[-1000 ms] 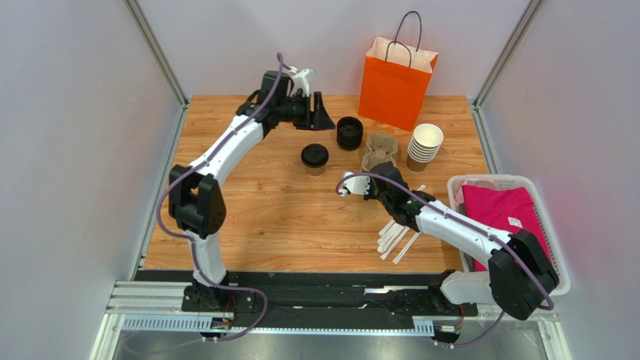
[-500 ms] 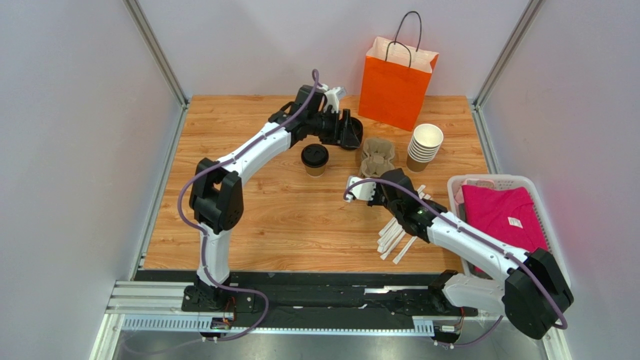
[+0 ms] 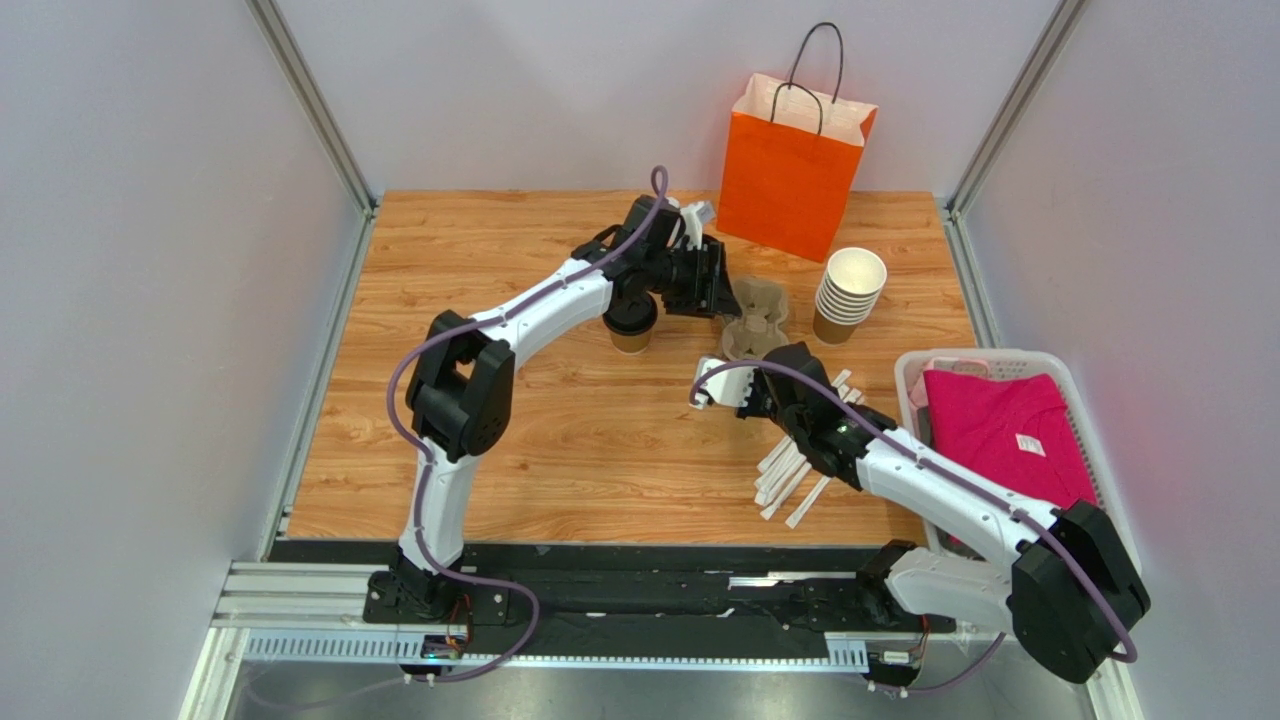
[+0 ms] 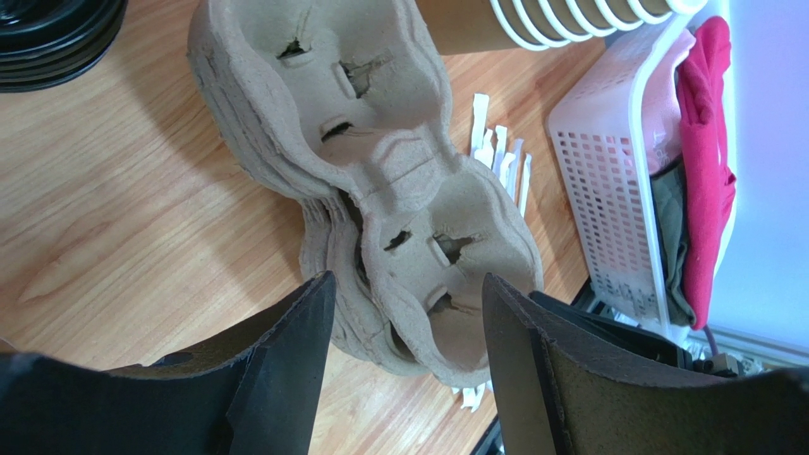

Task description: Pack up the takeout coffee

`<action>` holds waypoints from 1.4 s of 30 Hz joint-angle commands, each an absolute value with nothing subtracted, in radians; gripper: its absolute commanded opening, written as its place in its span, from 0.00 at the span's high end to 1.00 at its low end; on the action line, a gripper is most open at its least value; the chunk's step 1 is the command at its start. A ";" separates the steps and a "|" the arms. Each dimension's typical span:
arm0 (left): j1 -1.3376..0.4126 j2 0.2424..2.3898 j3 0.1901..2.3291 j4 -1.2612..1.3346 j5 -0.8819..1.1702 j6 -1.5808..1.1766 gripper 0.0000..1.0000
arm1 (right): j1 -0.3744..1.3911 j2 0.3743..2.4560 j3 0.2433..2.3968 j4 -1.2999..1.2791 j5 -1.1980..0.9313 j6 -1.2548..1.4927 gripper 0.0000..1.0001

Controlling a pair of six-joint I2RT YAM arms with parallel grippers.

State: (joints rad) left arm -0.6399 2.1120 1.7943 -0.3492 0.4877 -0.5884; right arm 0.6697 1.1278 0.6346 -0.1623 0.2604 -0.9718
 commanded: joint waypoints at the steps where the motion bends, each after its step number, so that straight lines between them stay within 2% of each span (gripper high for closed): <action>1: -0.652 2.143 1.841 -0.308 0.471 -0.630 0.35 | 0.669 1.121 0.655 -0.123 0.252 -0.942 1.00; 10: -0.660 2.198 1.864 -0.304 0.466 -0.666 0.41 | 0.669 1.137 0.667 -0.118 0.252 -0.942 1.00; 18: -0.663 2.221 1.867 -0.285 0.471 -0.684 0.51 | 0.669 1.135 0.675 -0.127 0.242 -0.936 1.00; 24: -0.664 2.235 1.871 -0.267 0.491 -0.699 0.71 | 0.670 1.132 0.686 -0.146 0.236 -0.933 1.00; 25: -0.664 2.240 1.871 -0.259 0.497 -0.703 0.80 | 0.670 1.134 0.692 -0.152 0.235 -0.931 1.00; 30: -0.663 2.244 1.881 -0.256 0.512 -0.707 1.00 | 0.670 1.134 0.699 -0.163 0.235 -0.925 1.00; 33: -0.663 2.226 1.859 -0.226 0.535 -0.718 1.00 | 0.672 1.143 0.716 -0.202 0.244 -0.913 0.99; 36: -0.661 2.198 1.816 -0.149 0.558 -0.741 1.00 | 0.670 1.149 0.742 -0.236 0.262 -0.888 0.83; 37: -0.658 2.189 1.789 -0.096 0.567 -0.747 1.00 | 0.670 1.144 0.750 -0.253 0.265 -0.881 0.70; 38: -0.654 2.181 1.778 -0.071 0.574 -0.756 1.00 | 0.669 1.141 0.762 -0.262 0.265 -0.870 0.64; 40: -0.649 2.166 1.744 0.021 0.601 -0.794 1.00 | 0.669 1.132 0.773 -0.297 0.256 -0.844 0.55; 42: -0.637 2.166 1.726 0.078 0.636 -0.842 1.00 | 0.667 1.117 0.787 -0.314 0.250 -0.828 0.51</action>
State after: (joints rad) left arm -0.6502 2.2345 1.7603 -0.1242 0.5556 -0.7551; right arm 0.6701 1.1507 0.7242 -0.2749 0.2558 -0.8890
